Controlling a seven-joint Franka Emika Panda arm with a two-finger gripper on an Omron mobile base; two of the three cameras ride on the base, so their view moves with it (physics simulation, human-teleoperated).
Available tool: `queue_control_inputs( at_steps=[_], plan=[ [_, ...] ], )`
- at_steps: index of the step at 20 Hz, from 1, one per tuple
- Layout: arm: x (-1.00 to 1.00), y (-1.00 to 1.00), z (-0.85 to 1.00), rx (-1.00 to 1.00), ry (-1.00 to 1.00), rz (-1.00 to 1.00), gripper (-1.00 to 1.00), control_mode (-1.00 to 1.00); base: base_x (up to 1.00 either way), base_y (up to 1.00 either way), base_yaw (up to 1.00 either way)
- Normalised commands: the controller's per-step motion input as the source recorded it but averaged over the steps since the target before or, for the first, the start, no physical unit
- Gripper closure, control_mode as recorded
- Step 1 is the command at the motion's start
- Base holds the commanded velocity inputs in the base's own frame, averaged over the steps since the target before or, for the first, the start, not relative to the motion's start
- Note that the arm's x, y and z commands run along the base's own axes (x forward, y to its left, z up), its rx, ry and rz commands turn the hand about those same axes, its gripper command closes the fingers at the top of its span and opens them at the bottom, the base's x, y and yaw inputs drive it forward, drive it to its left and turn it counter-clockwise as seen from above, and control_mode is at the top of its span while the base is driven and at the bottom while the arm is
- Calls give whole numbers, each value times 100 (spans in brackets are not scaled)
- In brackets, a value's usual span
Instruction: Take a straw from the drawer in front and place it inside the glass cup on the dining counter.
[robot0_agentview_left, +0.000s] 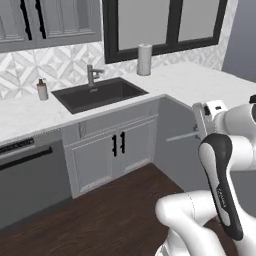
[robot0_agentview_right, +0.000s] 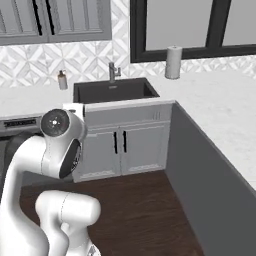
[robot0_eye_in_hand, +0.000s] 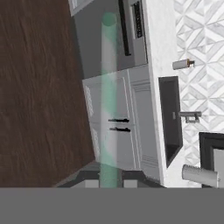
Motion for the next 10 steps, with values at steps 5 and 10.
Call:
queue_control_inputs(
  at_steps=[5,10],
  plan=[
    [0,0,0,0,0,0,100,100,-49,-100,-22],
    [0,0,0,0,0,0,100,100,-50,-100,-19]
  ],
)
